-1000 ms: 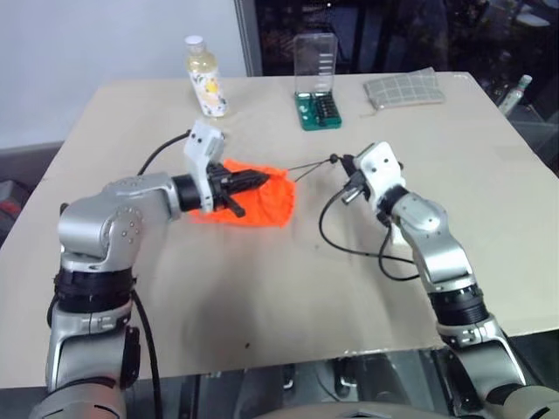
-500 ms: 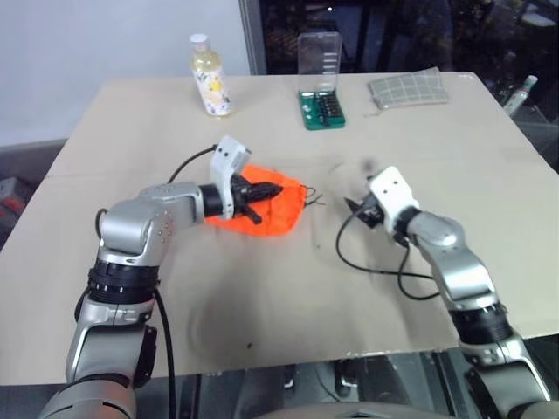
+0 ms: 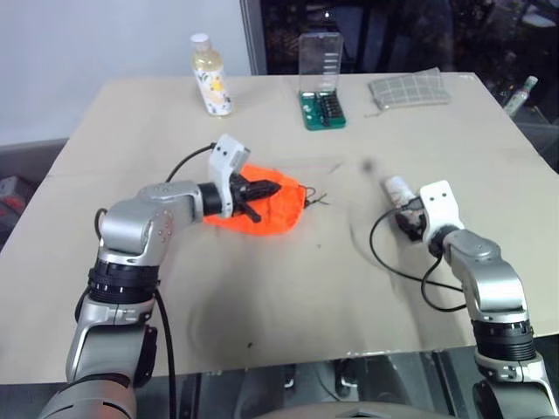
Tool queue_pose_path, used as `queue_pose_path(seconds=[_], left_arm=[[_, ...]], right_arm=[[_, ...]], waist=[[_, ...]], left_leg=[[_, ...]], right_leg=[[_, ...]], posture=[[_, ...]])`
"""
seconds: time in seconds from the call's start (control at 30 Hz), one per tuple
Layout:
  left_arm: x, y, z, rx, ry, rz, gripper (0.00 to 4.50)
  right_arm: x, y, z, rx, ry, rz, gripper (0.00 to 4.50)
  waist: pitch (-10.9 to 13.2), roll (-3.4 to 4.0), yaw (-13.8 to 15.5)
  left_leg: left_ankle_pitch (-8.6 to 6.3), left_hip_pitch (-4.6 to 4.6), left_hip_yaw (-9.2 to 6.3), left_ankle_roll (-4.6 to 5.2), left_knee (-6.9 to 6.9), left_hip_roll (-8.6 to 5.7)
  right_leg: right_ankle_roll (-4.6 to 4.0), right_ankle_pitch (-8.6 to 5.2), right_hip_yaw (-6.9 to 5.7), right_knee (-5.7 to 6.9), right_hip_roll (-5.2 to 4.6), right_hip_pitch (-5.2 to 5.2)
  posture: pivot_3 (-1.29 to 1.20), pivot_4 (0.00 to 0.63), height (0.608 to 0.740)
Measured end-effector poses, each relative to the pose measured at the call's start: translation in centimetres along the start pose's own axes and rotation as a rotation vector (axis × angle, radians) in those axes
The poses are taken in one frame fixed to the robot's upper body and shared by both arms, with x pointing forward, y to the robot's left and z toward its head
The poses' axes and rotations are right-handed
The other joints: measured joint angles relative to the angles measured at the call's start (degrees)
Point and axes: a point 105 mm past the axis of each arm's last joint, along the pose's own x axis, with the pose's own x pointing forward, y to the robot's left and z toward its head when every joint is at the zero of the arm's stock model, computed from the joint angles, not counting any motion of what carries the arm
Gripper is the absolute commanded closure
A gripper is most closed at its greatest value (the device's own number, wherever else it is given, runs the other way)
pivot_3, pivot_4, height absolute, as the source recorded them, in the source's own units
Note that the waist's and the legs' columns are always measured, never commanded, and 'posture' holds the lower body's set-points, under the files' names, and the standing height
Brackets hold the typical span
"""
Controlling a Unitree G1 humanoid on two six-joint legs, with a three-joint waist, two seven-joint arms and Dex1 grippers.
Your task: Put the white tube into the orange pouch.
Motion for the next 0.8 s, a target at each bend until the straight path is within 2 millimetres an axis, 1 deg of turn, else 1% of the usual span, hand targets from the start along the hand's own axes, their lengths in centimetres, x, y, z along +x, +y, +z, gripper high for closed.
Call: queue_pose_path(seconds=[0.03,0.07,0.1,0.13,0.17,0.23,0.27,0.33,0.4,0.47,0.53,0.57,0.63,0.7,0.73,0.8], left_arm=[[0.0,0.0,0.0,0.0,0.0,0.0,4.5],[0.0,0.0,0.0,0.0,0.0,0.001,4.5],[0.0,0.0,0.0,0.0,-0.001,0.001,4.5],[0.0,0.0,0.0,0.0,-0.002,0.002,4.5],[0.0,0.0,0.0,0.0,-0.002,0.002,4.5],[0.0,0.0,0.0,-0.001,-0.003,0.002,4.5],[0.0,0.0,0.1,-0.001,-0.003,0.002,4.5],[-0.1,0.0,0.1,-0.001,-0.004,0.002,4.5],[-0.1,0.1,0.1,-0.001,-0.004,0.003,4.5],[0.0,0.0,0.1,-0.001,-0.005,0.002,4.5],[0.0,0.0,0.1,-0.001,-0.006,0.0,4.5],[0.0,0.0,0.2,0.0,-0.007,-0.001,4.5],[0.1,-0.1,0.6,0.008,-0.013,-0.007,4.5],[0.1,-0.2,0.8,0.013,-0.015,-0.009,4.5],[0.1,-0.2,0.8,0.012,-0.013,-0.015,4.5],[-0.1,-0.2,0.8,0.012,-0.003,-0.017,4.5]], right_arm=[[0.0,0.3,-0.1,0.026,0.003,0.022,1.28],[0.0,0.4,-0.2,0.052,0.007,0.044,1.82],[-0.1,0.5,-0.2,0.064,0.009,0.059,2.19],[-0.1,0.5,-0.1,0.062,0.005,0.069,2.76],[-0.1,0.5,-0.1,0.06,0.001,0.071,3.05],[-0.3,0.3,0.4,0.041,-0.027,0.081,3.86],[-0.4,0.3,0.6,0.029,-0.04,0.091,4.1],[-0.8,0.9,0.7,-0.038,-0.062,0.138,4.1],[-1.1,2.3,0.8,-0.087,-0.079,0.212,4.1],[-1.8,5.2,1.2,-0.141,-0.12,0.355,4.1],[-2.5,7.2,1.9,-0.162,-0.158,0.457,4.1],[-3.0,8.9,2.6,-0.179,-0.189,0.54,4.1],[-3.5,11.4,4.0,-0.218,-0.233,0.65,4.1],[-3.5,12.9,4.9,-0.258,-0.262,0.705,4.1],[-3.2,13.7,5.4,-0.288,-0.274,0.727,4.1],[-2.3,14.7,5.7,-0.326,-0.271,0.747,4.1]], waist=[[0.0,0.0,-0.01],[0.0,0.0,-0.04],[0.0,0.0,-0.07],[0.0,0.0,-0.09],[-0.01,-0.01,-0.09],[-0.01,-0.01,-0.25],[-0.01,-0.01,-0.3],[0.0,0.0,-0.28],[0.0,0.0,-0.28],[0.02,0.0,-0.27],[0.04,0.0,-0.25],[0.05,-0.01,-0.23],[0.05,-0.02,-0.2],[0.05,-0.02,-0.12],[0.05,-0.02,-0.13],[0.06,-0.03,-0.03]], left_leg=[[0.0,0.01,-0.01,0.0,0.01,0.0],[0.0,0.03,-0.02,0.01,0.01,0.01],[-0.01,0.04,-0.02,0.01,0.02,0.03],[-0.01,0.05,-0.03,0.01,0.02,0.04],[-0.01,0.05,-0.03,0.01,0.02,0.05],[-0.01,0.07,-0.02,0.02,0.04,0.06],[-0.02,0.07,-0.02,0.03,0.06,0.07],[-0.13,0.06,-0.03,0.2,0.06,0.08],[-0.13,0.05,-0.03,0.21,0.06,0.09],[-0.01,0.02,-0.03,0.07,0.06,0.11],[0.06,0.0,-0.04,0.16,0.06,0.1],[0.11,0.0,-0.04,0.26,0.06,0.1],[0.11,-0.01,-0.04,0.27,0.12,0.1],[0.07,0.0,-0.06,0.31,0.18,0.1],[0.06,-0.02,-0.06,0.31,0.2,0.11],[0.06,-0.04,-0.11,0.28,0.24,0.1]], right_leg=[[0.0,0.0,0.0,0.0,0.0,0.01],[0.0,0.0,-0.01,0.0,0.01,0.03],[0.0,0.0,-0.01,0.0,0.01,0.04],[0.0,0.0,-0.02,0.0,0.02,0.04],[0.0,0.0,-0.02,0.0,0.02,0.04],[0.0,0.0,-0.02,0.0,0.03,0.06],[0.0,0.0,-0.02,0.0,0.03,0.06],[0.0,0.0,-0.03,0.01,0.04,0.05],[0.0,0.0,-0.02,0.0,0.06,0.04],[0.0,-0.01,-0.01,0.0,0.08,0.02],[0.0,-0.01,-0.01,-0.01,0.08,0.01],[0.0,0.0,-0.02,-0.01,0.08,0.01],[0.0,0.0,-0.03,-0.01,0.07,0.02],[0.0,0.0,-0.06,-0.01,0.05,0.04],[-0.01,-0.01,-0.07,-0.01,0.04,0.04],[-0.01,-0.01,-0.12,-0.01,0.01,0.07]], posture=[[0.0,0.15,0.74],[0.0,0.15,0.74],[0.0,0.15,0.74],[0.0,0.15,0.74],[0.0,0.15,0.74],[0.0,0.15,0.74],[0.0,0.15,0.74],[0.0,0.15,0.74],[0.0,0.15,0.74],[0.0,0.15,0.74],[0.0,0.15,0.74],[0.0,0.15,0.74],[0.0,0.15,0.74],[0.0,0.15,0.74],[0.0,0.15,0.74],[0.0,0.15,0.74]])
